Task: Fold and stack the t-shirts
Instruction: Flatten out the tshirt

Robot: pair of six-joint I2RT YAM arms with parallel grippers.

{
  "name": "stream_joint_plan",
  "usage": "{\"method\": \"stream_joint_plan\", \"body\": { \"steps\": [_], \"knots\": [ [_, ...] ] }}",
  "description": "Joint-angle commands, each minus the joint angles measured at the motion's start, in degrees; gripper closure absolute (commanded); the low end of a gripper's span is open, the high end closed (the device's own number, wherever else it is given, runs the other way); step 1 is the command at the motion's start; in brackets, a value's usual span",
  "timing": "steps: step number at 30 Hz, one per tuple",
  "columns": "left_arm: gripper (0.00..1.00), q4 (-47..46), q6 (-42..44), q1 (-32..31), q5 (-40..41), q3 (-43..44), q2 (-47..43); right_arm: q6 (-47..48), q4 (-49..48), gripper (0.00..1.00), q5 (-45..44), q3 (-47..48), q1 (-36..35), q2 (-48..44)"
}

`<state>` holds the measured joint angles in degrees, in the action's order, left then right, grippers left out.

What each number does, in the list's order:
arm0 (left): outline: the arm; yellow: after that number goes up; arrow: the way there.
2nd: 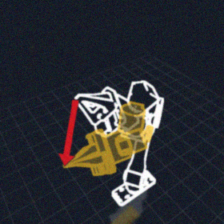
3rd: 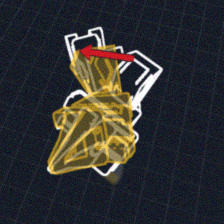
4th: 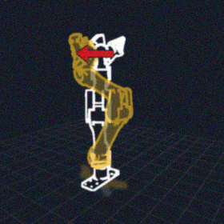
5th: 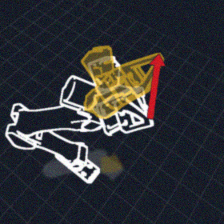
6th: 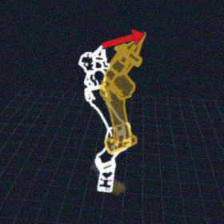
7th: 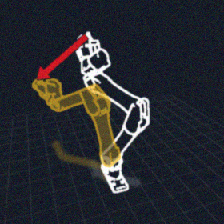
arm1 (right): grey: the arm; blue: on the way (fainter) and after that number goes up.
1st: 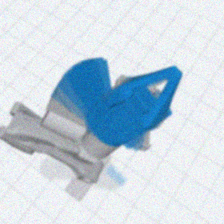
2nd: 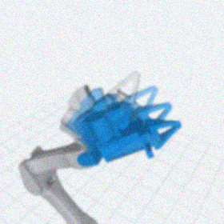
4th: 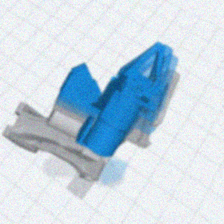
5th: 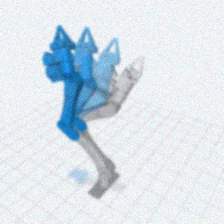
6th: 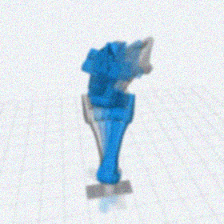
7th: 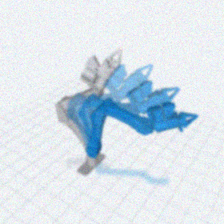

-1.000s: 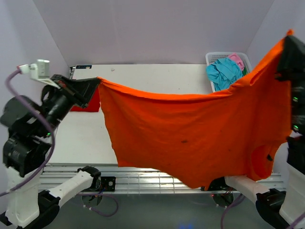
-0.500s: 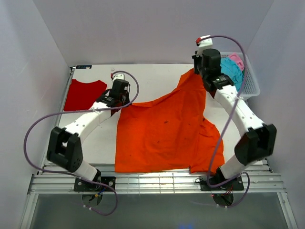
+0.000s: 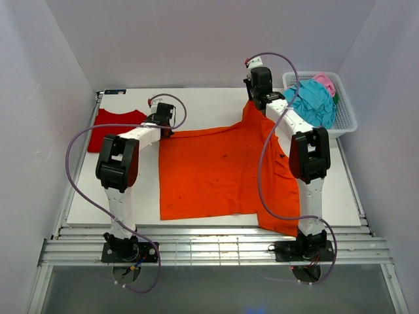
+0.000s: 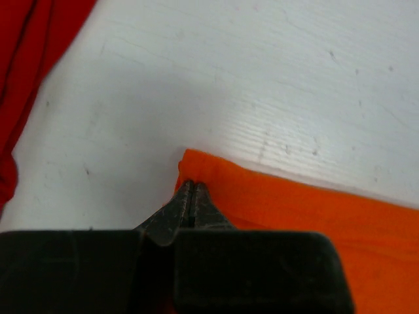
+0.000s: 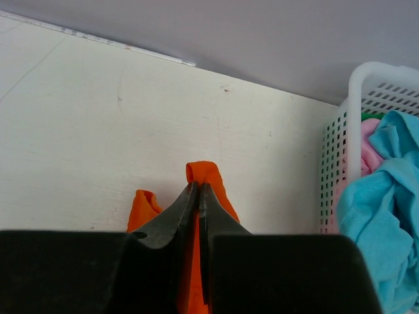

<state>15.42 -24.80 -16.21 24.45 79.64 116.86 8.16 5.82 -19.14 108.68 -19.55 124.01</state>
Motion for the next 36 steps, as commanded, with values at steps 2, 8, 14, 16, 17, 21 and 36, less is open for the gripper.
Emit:
{"method": "stream_joint_plan", "body": {
  "steps": [2,8,14,16,17,21,36],
  "knots": [
    [1.0,-3.9,0.62,3.28,-0.98,4.65,0.65,1.24,-2.57,0.92,-0.82,5.3,0.83,2.73],
    [1.0,-4.61,2.21,5.92,-4.49,10.79,3.98,1.76,-3.72,0.92,-2.31,9.17,2.06,6.33],
    [1.0,1.36,3.96,7.59,-7.66,26.25,13.55,2.73,-1.78,0.92,-2.93,18.67,2.76,13.01],
    [1.0,3.64,4.58,7.77,-7.84,29.86,16.02,2.39,-2.74,0.92,-2.75,18.06,2.85,14.15],
    [1.0,4.17,5.19,7.86,-7.75,32.57,17.08,2.3,-3.18,0.92,-2.75,17.88,3.03,14.51],
    [1.0,4.79,5.37,8.65,-7.4,35.06,20.68,2.38,-4.24,0.89,-3.45,19.02,3.2,18.54],
    [0.05,-2.67,3.97,9.0,-2.47,27.78,6.91,-1.29,-8.38,0.32,-3.9,10.16,3.91,5.14]
  ]
}}
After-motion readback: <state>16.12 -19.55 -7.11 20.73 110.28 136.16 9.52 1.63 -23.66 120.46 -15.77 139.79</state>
